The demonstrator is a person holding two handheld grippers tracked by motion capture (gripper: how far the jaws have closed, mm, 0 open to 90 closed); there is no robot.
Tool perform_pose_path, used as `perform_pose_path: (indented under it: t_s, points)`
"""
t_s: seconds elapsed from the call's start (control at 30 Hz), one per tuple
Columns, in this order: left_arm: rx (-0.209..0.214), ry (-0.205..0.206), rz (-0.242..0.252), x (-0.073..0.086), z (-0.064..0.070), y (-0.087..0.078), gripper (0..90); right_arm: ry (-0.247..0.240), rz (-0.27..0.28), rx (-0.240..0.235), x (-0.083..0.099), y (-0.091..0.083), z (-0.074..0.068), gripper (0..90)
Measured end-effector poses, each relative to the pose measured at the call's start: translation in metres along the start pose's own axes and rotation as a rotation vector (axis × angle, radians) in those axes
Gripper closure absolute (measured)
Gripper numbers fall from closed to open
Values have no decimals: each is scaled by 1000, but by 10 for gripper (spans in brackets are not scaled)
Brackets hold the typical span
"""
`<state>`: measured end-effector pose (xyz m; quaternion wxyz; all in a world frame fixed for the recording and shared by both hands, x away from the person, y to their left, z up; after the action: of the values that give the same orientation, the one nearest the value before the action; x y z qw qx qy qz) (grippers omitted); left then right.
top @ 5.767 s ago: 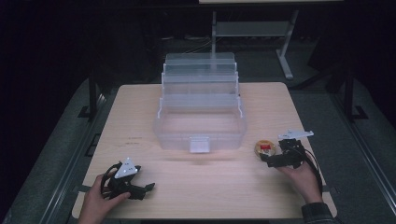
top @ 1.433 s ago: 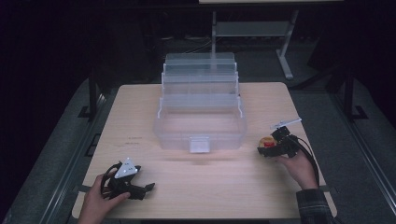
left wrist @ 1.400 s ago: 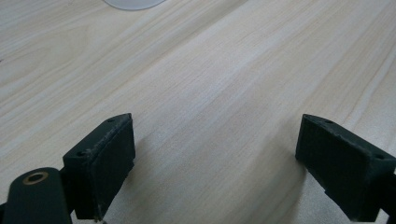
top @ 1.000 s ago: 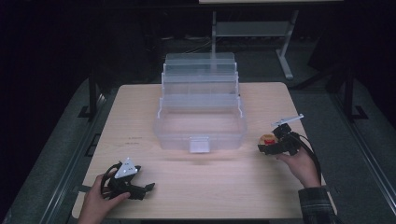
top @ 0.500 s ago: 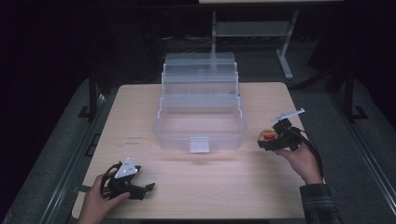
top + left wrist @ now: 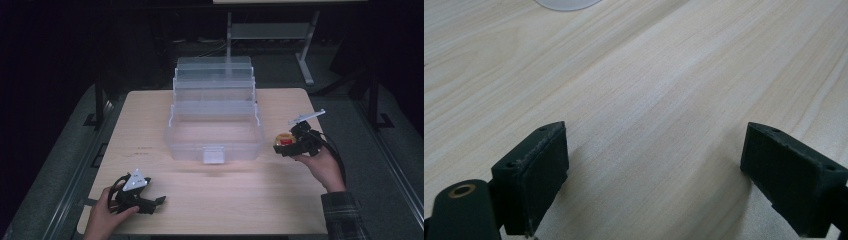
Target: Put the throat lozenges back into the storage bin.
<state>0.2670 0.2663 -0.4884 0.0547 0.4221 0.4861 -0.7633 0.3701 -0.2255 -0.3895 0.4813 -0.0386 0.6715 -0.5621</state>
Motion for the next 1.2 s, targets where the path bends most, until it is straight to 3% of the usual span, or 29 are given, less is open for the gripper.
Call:
perform_pose_path:
  t_s: [0.87,1.2]
  points:
    - [-1,1,0,0,0,0,111,-63,19,-11,-40,-7,-6,197]
    - [-1,1,0,0,0,0,111,-82,21,-21,-56,-1,-10,197]
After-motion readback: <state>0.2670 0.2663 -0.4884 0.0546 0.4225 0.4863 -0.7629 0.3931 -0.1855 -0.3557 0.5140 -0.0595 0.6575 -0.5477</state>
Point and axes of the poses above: each handheld gripper's, and its own axes: y roughly forward along the jaws, x roughly out of its underside, z roughly to its right, the point moved 2 cm from there along y, roughly forward along the jaws, and after that the axes turned 14 degrees about -y, right-handed, at the moved point
